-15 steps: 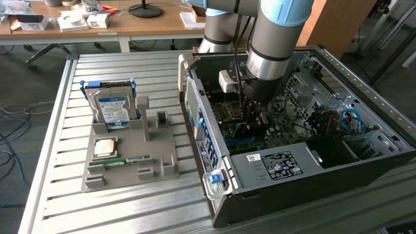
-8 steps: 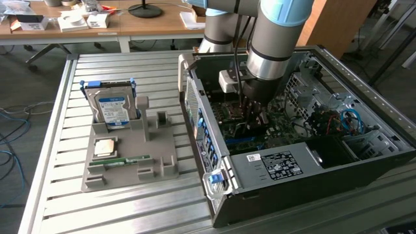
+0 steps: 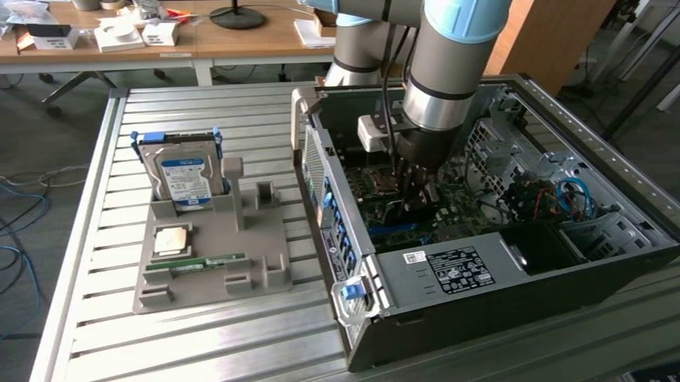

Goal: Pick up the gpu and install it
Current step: 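Insert the gpu into the slot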

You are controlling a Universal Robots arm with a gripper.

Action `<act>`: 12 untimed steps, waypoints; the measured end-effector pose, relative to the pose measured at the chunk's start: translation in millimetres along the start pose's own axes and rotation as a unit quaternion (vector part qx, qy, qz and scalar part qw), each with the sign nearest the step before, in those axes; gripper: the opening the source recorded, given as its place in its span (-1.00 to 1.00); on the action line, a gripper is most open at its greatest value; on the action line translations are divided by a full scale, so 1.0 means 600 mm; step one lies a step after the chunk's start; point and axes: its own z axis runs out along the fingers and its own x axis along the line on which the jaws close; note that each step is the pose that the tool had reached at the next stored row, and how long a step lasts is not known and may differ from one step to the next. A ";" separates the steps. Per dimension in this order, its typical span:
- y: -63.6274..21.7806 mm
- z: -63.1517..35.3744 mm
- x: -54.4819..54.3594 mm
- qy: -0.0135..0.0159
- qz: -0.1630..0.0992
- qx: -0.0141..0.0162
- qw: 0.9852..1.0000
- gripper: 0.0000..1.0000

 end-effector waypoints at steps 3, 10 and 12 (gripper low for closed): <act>0.000 0.000 0.000 0.000 0.000 0.000 1.000 -0.47; 0.004 0.000 0.000 0.000 0.000 0.004 1.000 -0.47; 0.005 0.000 0.000 0.000 0.000 0.006 1.000 -0.47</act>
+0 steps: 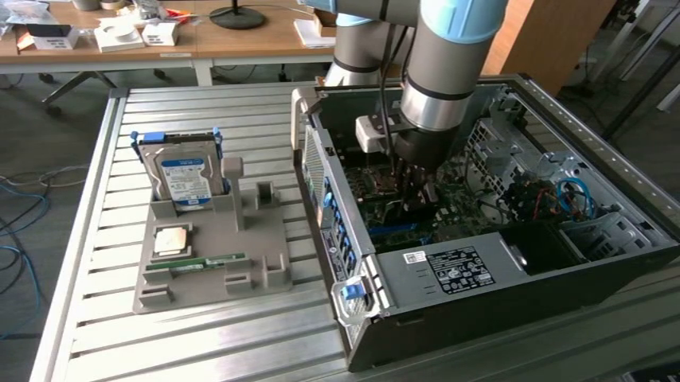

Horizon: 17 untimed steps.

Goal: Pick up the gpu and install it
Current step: 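Insert the gpu into the slot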

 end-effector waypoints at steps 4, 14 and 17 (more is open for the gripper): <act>0.001 0.000 0.000 0.000 -0.001 0.004 1.000 -0.47; 0.004 0.000 0.000 0.000 -0.001 0.005 1.000 -0.47; 0.004 0.000 0.000 0.000 -0.001 0.005 1.000 -0.47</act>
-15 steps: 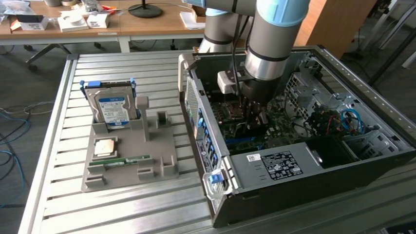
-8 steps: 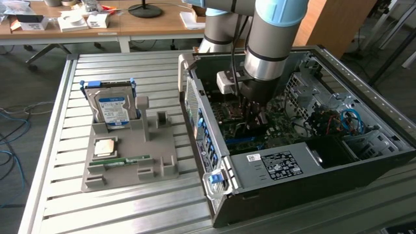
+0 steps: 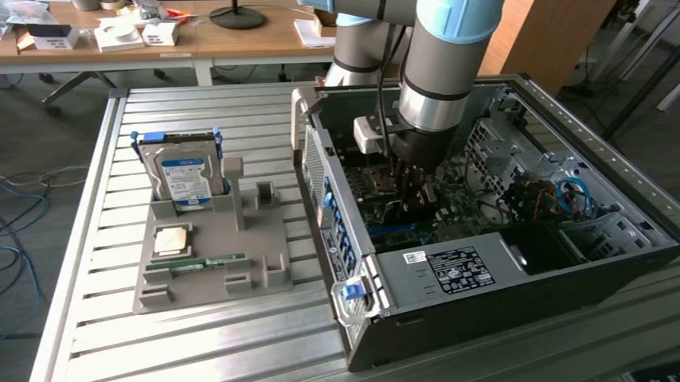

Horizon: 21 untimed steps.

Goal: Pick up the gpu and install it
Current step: 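Insert the gpu into the slot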

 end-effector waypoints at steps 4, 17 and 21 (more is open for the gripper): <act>0.000 0.000 0.000 0.000 0.000 0.001 1.000 -0.47; 0.002 0.002 0.000 0.000 0.000 0.001 1.000 -0.47; 0.002 0.002 0.000 0.000 0.000 0.001 1.000 -0.47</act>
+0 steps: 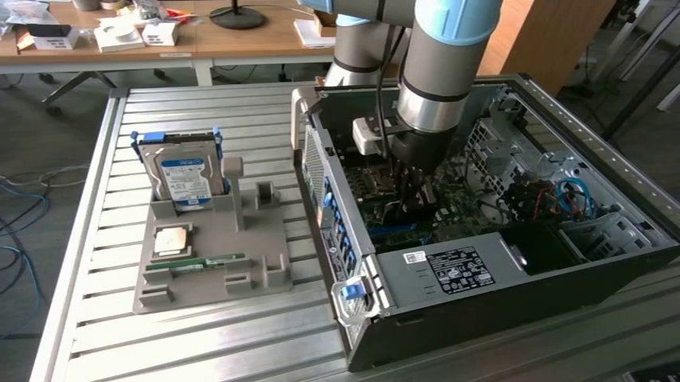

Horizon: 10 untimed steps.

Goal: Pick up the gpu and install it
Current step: 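Insert the gpu into the slot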

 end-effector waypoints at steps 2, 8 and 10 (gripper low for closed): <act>0.000 0.000 0.000 0.000 0.000 0.000 1.000 -0.47; 0.000 0.000 0.000 -0.003 0.000 0.000 1.000 -0.47; 0.000 0.001 0.000 -0.002 0.000 0.000 1.000 -0.47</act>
